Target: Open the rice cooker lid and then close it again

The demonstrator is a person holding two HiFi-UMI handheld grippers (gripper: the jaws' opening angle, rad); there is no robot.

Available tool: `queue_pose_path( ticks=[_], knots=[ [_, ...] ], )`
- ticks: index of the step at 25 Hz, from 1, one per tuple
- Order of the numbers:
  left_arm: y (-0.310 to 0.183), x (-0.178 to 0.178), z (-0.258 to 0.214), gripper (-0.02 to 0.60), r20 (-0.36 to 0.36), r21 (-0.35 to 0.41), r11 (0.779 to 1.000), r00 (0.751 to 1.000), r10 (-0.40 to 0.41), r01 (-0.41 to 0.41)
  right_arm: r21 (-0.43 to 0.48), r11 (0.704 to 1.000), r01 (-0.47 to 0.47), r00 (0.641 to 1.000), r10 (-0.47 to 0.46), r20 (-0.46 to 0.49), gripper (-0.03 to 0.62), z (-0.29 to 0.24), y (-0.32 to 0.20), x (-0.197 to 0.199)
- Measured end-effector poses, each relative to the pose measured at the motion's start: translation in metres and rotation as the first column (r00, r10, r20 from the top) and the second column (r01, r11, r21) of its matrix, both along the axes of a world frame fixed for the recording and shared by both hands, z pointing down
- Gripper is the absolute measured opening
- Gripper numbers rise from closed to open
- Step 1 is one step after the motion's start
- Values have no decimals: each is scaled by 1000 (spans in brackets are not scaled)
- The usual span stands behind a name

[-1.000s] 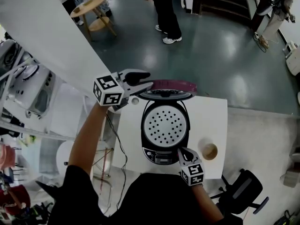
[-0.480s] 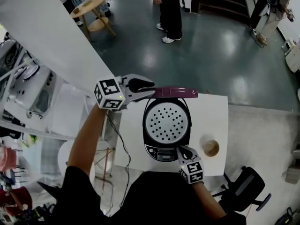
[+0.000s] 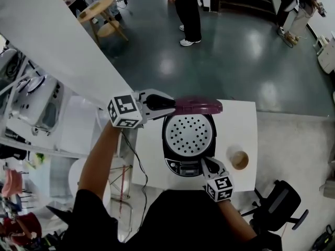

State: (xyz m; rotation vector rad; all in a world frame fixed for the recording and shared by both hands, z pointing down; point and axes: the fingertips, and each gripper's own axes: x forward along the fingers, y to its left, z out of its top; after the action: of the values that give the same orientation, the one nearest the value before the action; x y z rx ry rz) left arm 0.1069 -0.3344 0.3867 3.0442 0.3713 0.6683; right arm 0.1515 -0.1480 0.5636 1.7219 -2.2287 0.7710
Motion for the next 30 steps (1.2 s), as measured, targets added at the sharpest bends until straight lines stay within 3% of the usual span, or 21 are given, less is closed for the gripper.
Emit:
queue_pose_path(
  ticks=[15, 30],
  knots=[
    [27, -5, 13, 71, 68, 26, 997, 996, 64, -66, 12, 999, -45, 999, 44, 18, 0, -2, 12, 3],
    [68, -11, 39, 71, 88, 16, 996, 993, 81, -82, 20, 999, -43, 998, 42, 40, 0, 2, 23, -9]
  ],
)
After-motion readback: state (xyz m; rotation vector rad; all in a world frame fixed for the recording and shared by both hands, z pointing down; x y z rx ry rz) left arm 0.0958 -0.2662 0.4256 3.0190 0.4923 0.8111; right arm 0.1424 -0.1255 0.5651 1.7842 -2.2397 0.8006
